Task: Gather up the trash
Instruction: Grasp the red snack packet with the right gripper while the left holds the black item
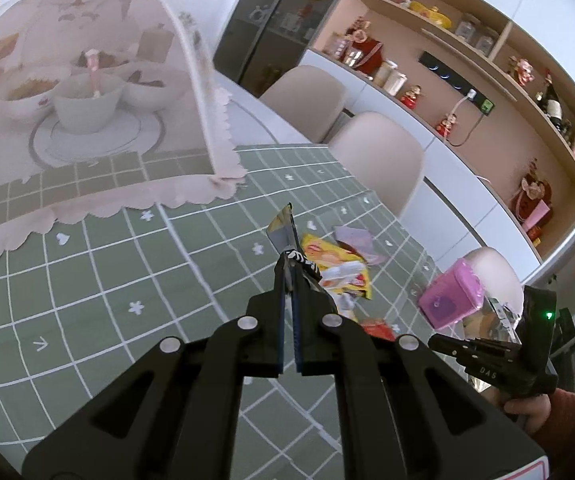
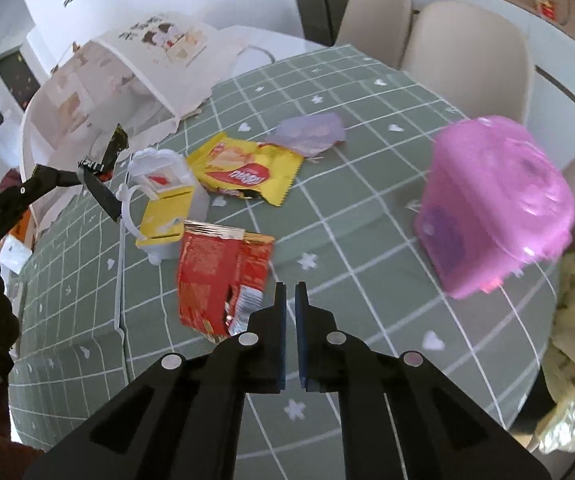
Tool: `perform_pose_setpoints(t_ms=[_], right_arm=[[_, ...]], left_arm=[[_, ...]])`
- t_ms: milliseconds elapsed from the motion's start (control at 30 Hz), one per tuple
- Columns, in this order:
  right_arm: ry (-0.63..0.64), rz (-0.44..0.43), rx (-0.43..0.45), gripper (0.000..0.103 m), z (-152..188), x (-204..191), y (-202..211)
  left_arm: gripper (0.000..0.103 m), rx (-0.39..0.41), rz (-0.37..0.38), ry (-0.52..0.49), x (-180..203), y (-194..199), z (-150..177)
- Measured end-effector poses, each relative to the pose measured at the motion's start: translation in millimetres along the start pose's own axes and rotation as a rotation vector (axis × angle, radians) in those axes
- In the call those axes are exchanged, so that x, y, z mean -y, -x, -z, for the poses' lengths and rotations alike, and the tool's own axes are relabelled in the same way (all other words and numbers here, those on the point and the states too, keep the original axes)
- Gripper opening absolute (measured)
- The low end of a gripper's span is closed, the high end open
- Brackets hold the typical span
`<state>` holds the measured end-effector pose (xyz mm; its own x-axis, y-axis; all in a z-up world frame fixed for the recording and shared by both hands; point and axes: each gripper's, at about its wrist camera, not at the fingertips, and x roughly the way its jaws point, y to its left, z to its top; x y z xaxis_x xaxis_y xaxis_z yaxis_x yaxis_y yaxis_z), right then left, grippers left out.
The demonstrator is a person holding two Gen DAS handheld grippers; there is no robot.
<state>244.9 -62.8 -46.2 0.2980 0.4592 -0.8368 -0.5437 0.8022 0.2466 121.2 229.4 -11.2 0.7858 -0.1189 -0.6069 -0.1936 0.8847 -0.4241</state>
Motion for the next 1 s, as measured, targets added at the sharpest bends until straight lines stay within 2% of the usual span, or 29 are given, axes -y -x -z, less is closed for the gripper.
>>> perform_pose_setpoints(t_ms=[67, 167, 200, 300, 333, 367, 500, 633, 700, 833, 1000], right_arm=[[-0.005, -0.049, 0.009, 0.007, 2.1, -1.7, 3.3], [-0.016, -0.075, 0.026, 0.009, 4.9, -8.9, 3.2], [-0.018, -0.076, 0.029, 0.014, 4.3, -12.0, 1.6], [-0.013, -0.052, 0.073, 0.046, 4.4, -22.7, -11.5], [-0.011, -0.031, 0.072, 0.048, 3.6, -25.6, -17.5], [-0.019, -0.013, 0.06, 0.048, 2.5, -28.3, -26.0], [-0.09, -0.054, 0.033, 0.048, 1.1, -32.2, -47.8], [-0.067, -0.031, 0.02, 0.049, -1.1, -38.8, -56.2], [-0.043, -0.057, -0.012, 0.049, -4.2, -40.5, -58.1], [0.009, -0.051, -0.017, 0.03, -4.0, -45.8, -53.1], [0.097, -0.002, 0.017, 0.026, -2.8, -53.3, -24.6]], left_arm=[[0.003, -0.001, 0.007, -0.006, 5.2, 1.4, 2.9], [0.003, -0.016, 0.011, -0.006, 8.2, 2.0, 10.5], [0.003, -0.023, 0.011, 0.0, 7.9, 2.1, 13.0], [0.003, -0.038, 0.013, 0.022, 5.8, 4.1, 19.1], [0.003, -0.041, 0.013, 0.025, 5.0, 5.5, 20.7], [0.003, -0.044, 0.011, 0.026, 4.7, 6.6, 22.1], [0.003, -0.068, -0.003, 0.018, 2.1, 6.3, 25.9], [0.003, -0.092, -0.015, -0.001, -1.3, 1.7, 26.4], [0.003, -0.097, -0.008, -0.008, -3.1, 0.2, 25.8], [0.003, -0.101, 0.004, -0.009, -6.6, -3.7, 22.6], [0.003, -0.088, 0.011, -0.02, 1.6, -1.2, 18.1]])
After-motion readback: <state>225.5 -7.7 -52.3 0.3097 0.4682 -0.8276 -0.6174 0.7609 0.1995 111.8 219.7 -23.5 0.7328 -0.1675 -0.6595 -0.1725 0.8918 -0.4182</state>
